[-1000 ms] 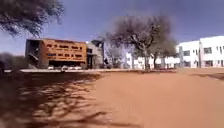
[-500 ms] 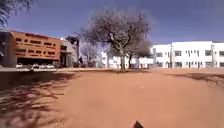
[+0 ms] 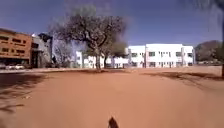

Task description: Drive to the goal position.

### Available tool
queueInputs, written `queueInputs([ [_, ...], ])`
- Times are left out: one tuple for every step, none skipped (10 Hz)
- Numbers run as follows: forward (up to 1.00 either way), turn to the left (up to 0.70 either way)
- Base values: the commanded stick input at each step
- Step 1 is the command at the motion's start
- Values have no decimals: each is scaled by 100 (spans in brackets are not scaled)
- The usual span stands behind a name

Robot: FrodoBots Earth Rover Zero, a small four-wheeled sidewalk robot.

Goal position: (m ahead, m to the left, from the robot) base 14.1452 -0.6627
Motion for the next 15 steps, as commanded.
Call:
queueInputs([
  [100, 0],
  [100, 0],
  [100, 0],
  [100, 0],
  [100, 0],
  [100, 0],
  [100, 0],
  [100, 0],
  [100, 0],
  [100, 9],
  [100, 22],
  [100, 40],
  [100, 40],
  [100, 0],
  [100, 0],
])
